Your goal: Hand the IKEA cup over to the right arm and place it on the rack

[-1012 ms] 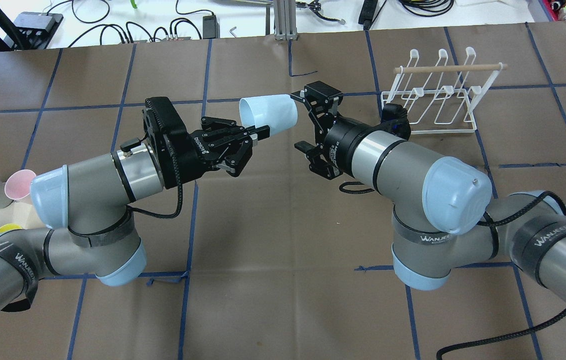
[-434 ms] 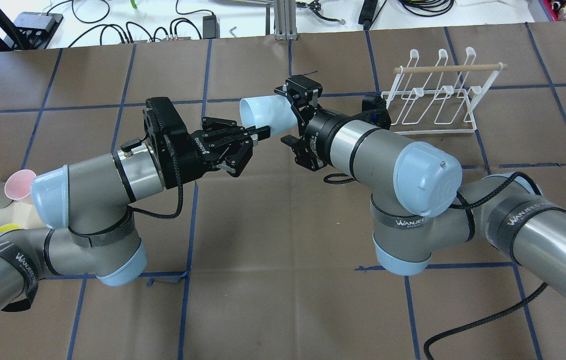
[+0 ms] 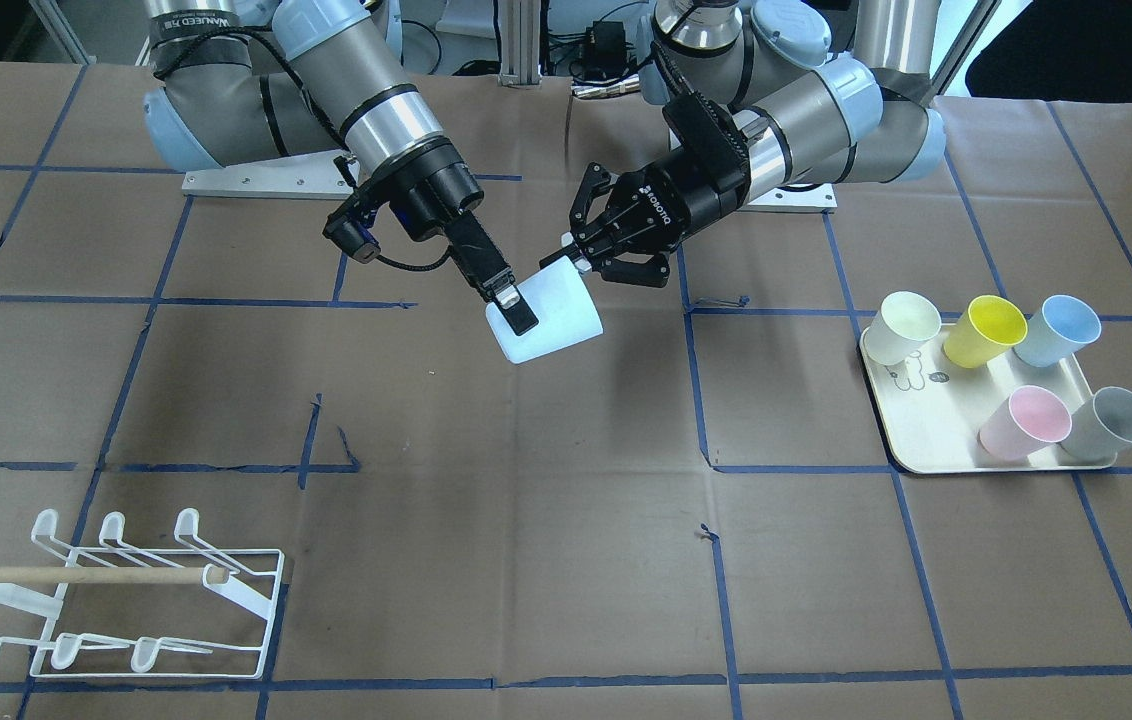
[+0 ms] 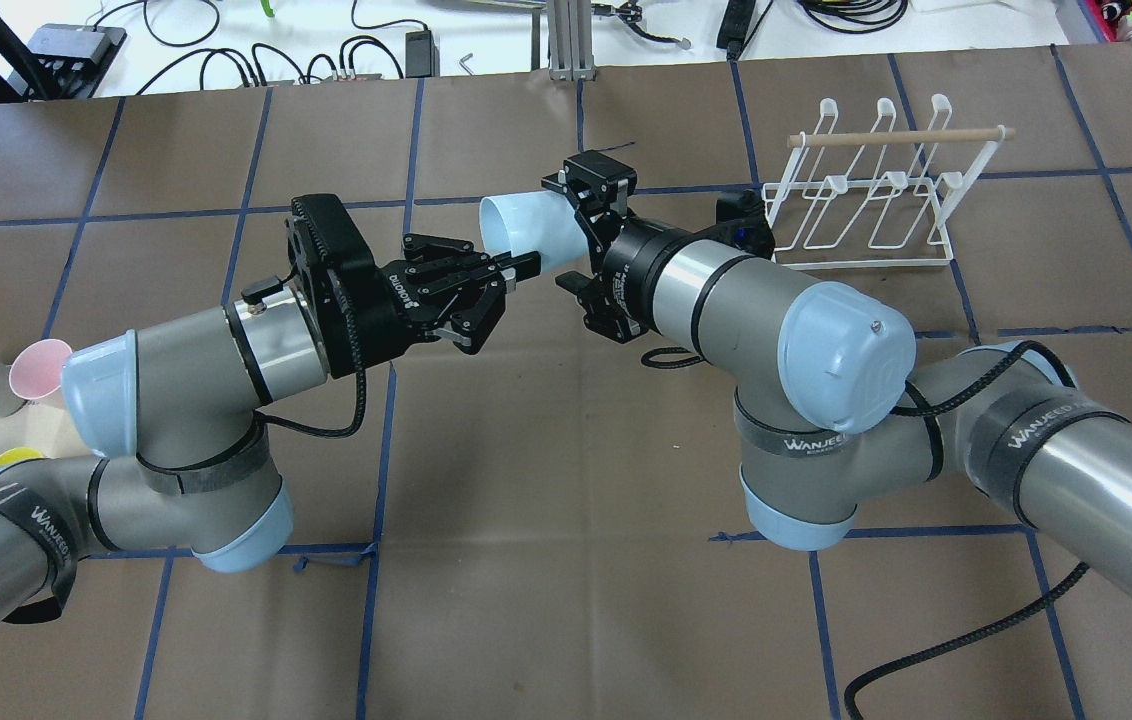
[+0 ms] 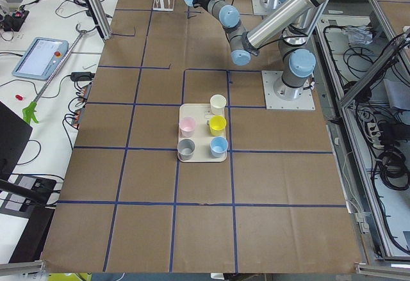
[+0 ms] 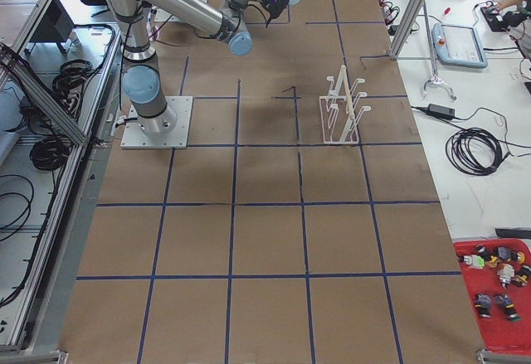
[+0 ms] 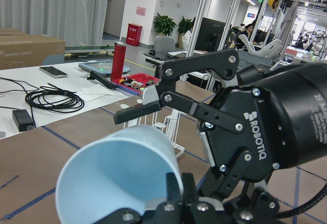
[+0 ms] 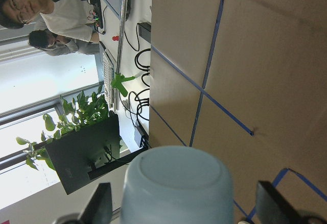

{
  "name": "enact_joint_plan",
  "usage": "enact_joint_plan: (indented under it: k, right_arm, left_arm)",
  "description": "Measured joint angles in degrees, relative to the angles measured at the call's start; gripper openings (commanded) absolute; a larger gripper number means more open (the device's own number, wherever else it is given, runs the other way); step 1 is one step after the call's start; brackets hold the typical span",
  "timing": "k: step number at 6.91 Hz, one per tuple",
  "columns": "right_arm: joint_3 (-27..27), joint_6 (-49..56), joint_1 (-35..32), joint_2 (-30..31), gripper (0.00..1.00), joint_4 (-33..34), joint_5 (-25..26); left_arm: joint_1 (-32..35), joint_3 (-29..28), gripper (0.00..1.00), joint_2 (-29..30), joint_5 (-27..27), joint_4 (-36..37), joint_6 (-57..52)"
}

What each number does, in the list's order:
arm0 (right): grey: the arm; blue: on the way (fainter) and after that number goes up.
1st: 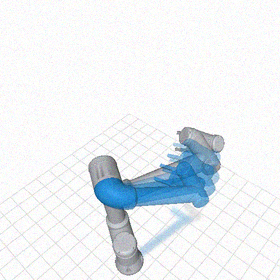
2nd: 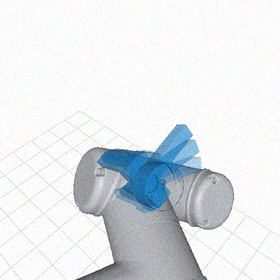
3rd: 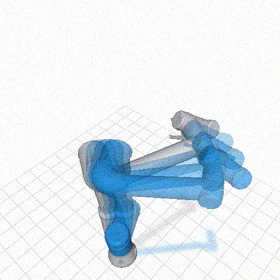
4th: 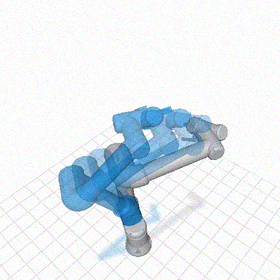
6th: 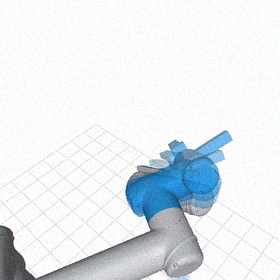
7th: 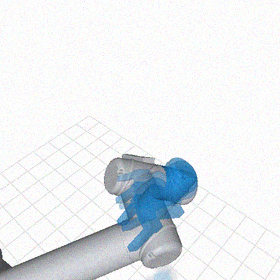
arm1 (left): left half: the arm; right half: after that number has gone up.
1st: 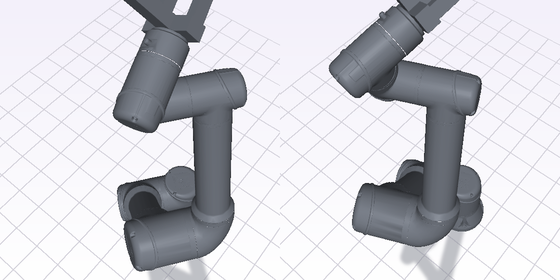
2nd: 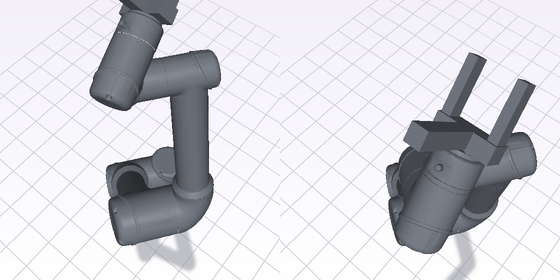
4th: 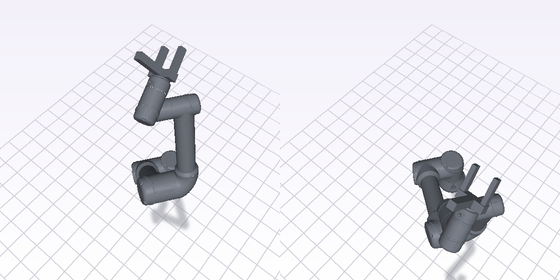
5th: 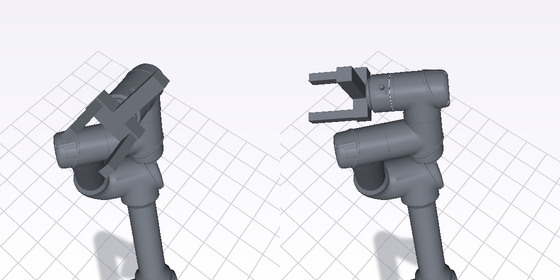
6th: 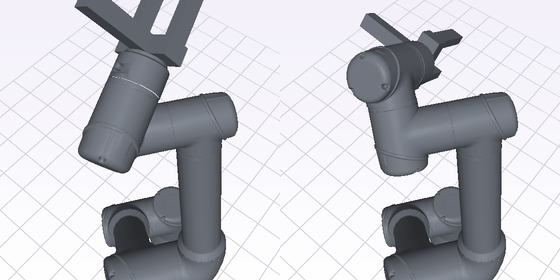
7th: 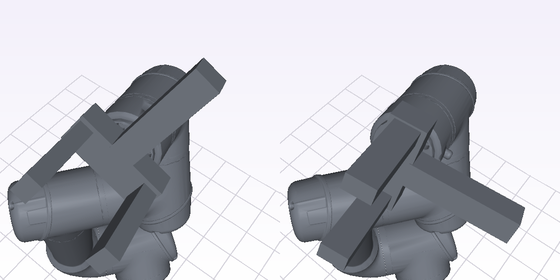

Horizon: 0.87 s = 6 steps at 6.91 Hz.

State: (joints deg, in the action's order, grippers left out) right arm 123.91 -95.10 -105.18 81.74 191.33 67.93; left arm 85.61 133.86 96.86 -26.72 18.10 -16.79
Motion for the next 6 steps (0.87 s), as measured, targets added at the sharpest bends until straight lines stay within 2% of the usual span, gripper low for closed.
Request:
enact_joint_plan:
  k: [1, 2, 3, 4, 5, 6]
  right_arm:
    - [-0.1, 0.0, -0.1, 0.0, 0.69, 0.0, 0.1]
    - [-0.3, 0.0, -0.1, 0.0, 0.61, 0.0, 0.1]
    - [-0.3, 0.1, -0.1, 0.1, 0.57, 0.0, 0.2]
    - [-0.3, 0.2, -0.1, 0.1, 0.53, 0.0, 0.1]
    - [-0.3, 0.2, -0.1, 0.0, 0.5, 0.0, 0.1]
    - [-0.3, 0.2, -0.1, 0.0, 0.5, 0.0, 0.1]
  left_arm:
    - [0.0, 0.0, 0.03, 0.0, 0.0, 0.0, 0.0]
    - [0.0, 0.0, 0.04, 0.0, 0.0, 0.0, 0.0]
    - [0.0, 0.0, 0.12, 0.0, 0.0, 0.0, 0.0]
    - [0.0, 0.0, 0.33, 0.0, -0.1, 0.0, 0.0]
    - [0.0, -0.1, 0.46, 0.0, -0.1, 0.0, 0.0]
    - [0.0, -0.2, 0.71, 0.1, -0.2, 0.0, 0.9]
